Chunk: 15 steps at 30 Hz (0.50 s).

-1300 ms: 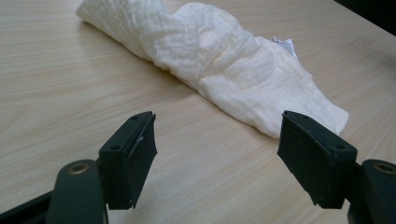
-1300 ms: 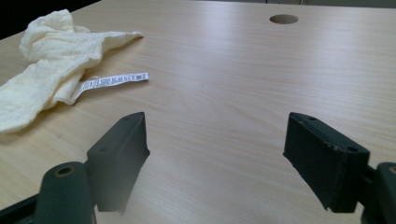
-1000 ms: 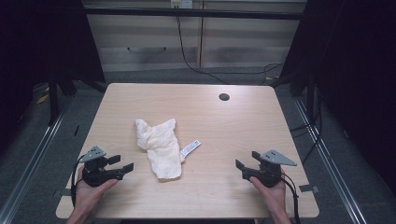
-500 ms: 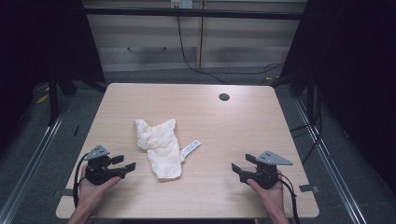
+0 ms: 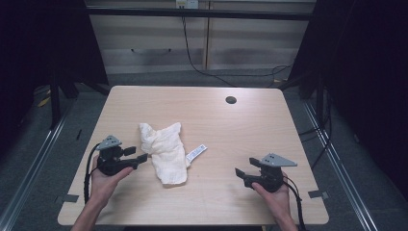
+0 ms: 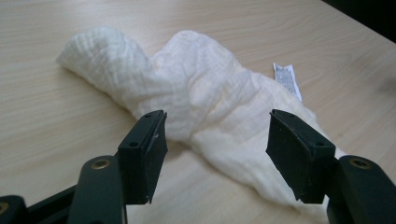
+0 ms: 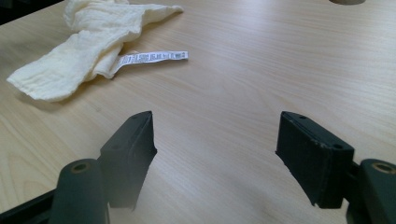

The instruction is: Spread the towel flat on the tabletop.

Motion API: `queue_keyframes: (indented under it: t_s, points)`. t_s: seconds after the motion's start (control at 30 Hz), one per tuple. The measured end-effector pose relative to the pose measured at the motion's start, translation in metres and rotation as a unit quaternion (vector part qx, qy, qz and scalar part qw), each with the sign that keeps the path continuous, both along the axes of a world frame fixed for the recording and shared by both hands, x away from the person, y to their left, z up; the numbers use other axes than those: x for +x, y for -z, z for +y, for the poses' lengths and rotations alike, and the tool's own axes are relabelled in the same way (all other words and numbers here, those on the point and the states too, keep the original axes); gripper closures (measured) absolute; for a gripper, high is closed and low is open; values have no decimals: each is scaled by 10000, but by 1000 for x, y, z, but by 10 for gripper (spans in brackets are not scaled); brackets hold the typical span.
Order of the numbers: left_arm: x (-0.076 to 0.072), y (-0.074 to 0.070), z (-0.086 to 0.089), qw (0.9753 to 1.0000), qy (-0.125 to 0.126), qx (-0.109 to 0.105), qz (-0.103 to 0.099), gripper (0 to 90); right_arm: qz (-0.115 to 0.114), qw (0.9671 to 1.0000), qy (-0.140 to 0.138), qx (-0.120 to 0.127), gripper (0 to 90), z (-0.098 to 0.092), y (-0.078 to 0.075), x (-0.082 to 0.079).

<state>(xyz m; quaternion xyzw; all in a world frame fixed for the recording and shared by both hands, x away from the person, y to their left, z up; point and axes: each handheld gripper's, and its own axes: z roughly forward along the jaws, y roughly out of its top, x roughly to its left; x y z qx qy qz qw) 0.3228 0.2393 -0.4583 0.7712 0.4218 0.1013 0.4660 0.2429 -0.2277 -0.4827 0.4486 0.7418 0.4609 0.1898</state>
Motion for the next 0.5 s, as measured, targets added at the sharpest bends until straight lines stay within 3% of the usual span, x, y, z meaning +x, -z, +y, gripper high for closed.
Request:
queue_keyframes:
  t_s: [0.03, 0.1, 0.17, 0.37, 0.5]
  points:
    - [5, 1, -3, 9998, 102, -71, 165, 373, 1, 10000, -11, 4, 274, 0, 0, 0]
    - [9, 4, -19, 9993, 323, 63, 148, 387, 69, 9998, -78, 181, 270, -1, 0, 1]
    - [11, 6, -23, 9991, 388, 1, 176, 391, 80, 9998, -71, 192, 268, -1, 0, 1]
    - [25, 19, -35, 9985, 384, 186, 332, 395, 181, 9996, -150, 165, 265, -1, 2, 2]
    - [29, 30, -41, 9958, 683, 451, 408, 402, 183, 9997, -129, 112, 255, -1, 2, 2]
